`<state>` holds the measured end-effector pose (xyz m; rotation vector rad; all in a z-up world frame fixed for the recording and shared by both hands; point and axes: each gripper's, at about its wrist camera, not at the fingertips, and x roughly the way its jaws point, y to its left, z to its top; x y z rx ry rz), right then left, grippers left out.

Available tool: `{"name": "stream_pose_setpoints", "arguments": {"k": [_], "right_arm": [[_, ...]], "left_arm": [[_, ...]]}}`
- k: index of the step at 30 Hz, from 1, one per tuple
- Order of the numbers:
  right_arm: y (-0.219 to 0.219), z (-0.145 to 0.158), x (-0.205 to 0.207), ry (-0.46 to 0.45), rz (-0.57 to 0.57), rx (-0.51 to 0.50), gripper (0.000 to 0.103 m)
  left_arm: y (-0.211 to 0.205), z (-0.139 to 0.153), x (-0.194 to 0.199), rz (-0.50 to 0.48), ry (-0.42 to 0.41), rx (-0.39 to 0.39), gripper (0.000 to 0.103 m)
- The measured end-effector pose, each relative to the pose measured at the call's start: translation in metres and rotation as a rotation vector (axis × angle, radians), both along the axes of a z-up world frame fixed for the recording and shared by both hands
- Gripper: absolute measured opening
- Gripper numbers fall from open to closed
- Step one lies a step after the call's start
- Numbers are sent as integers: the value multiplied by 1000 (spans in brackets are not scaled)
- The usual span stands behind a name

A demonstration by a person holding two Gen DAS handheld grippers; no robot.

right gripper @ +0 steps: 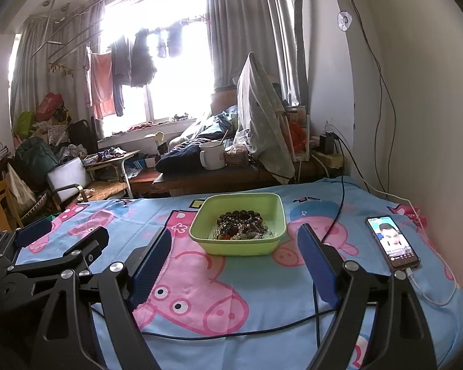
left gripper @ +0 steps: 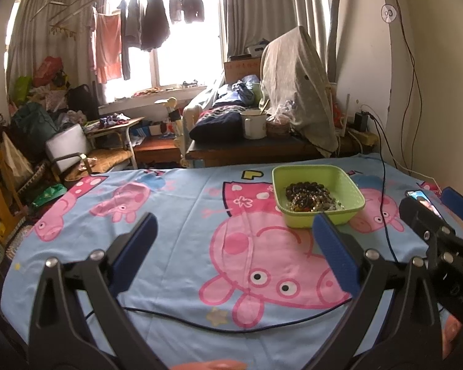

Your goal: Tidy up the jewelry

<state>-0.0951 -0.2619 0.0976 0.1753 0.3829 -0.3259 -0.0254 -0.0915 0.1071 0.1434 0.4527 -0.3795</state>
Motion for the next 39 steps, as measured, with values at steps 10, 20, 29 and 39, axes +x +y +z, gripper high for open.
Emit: {"name": "stream_pose_setpoints", "arguments": {"k": [10,20,29,39], "right_arm": [[2,3,1,-2,6,-7,56],[0,4,2,-2,11,-9,56],[1,3,2,-1,12,-10,56],[0,3,2,-1,8,-4,56]], "left_arm": [[2,2,1,0,4,-8,97],[3,3,1,0,4,-7,97],[3,3,1,-2,9,-8,97],[5,1,-1,-4,7,-5,97]]}}
